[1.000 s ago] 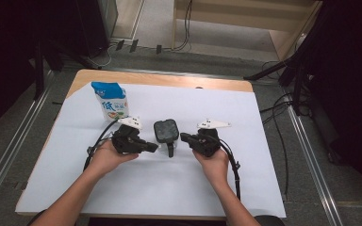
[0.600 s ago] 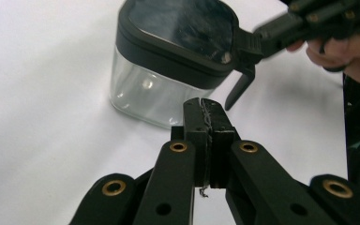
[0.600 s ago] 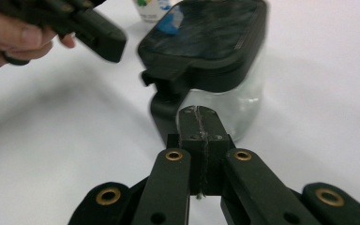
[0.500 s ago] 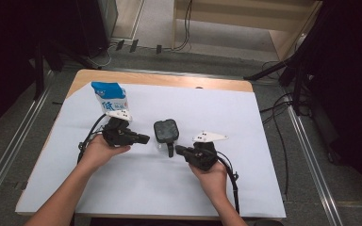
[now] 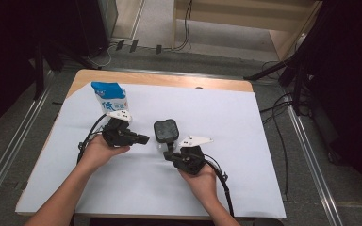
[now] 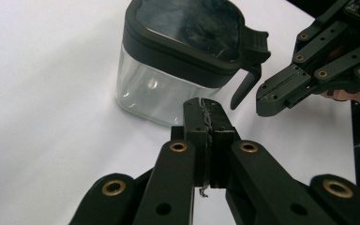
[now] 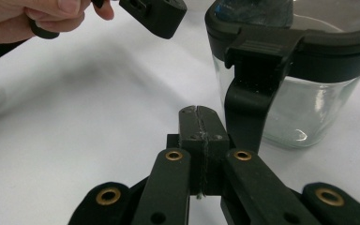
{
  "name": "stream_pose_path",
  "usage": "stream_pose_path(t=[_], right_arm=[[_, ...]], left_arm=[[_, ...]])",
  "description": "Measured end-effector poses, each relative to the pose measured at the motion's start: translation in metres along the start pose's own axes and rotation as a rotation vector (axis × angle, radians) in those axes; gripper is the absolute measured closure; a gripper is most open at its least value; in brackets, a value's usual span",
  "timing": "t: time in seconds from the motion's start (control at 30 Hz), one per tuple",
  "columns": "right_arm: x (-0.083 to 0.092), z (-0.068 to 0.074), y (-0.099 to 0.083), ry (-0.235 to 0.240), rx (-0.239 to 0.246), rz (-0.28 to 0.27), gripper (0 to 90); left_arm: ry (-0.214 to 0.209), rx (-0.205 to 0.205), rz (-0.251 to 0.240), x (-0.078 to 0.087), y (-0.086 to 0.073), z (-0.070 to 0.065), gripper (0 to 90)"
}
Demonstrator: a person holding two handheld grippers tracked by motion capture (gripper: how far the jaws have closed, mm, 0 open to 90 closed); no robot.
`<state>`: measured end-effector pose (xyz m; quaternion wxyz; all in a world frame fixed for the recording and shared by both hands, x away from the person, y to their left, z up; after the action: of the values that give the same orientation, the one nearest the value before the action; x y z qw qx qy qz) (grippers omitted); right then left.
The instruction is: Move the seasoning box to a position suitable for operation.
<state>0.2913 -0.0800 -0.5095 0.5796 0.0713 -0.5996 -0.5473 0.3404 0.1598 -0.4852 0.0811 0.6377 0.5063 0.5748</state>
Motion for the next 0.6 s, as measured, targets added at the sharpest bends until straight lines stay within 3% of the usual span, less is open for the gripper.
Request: stream_pose_path(t=[0.33,0.6], right_arm=[[-0.0069,-0.0042,-0.0006,-0.003,-0.005,0.01,90.0],[-0.0026,-0.0091,-0.0016,-0.023,-0.005,0.017,90.0]], left_arm=[[0.015,-0.013,-0.008,0.0005,0.0001,-0.0016,90.0],[0.019,-0.006,-0.012,0.0012,-0.0001,-0.0002,90.0]])
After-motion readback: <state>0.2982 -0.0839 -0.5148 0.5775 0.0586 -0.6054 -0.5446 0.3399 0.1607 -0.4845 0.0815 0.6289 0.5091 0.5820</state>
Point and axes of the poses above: each handheld gripper's, and its own axes: x roughly backward along the jaws, y roughly out of its top, z roughly to its left, the point moved 2 cm from there along -x, roughly forward along the jaws, and after that the axes turned 4 degrees about z, right-handed, at the moved point
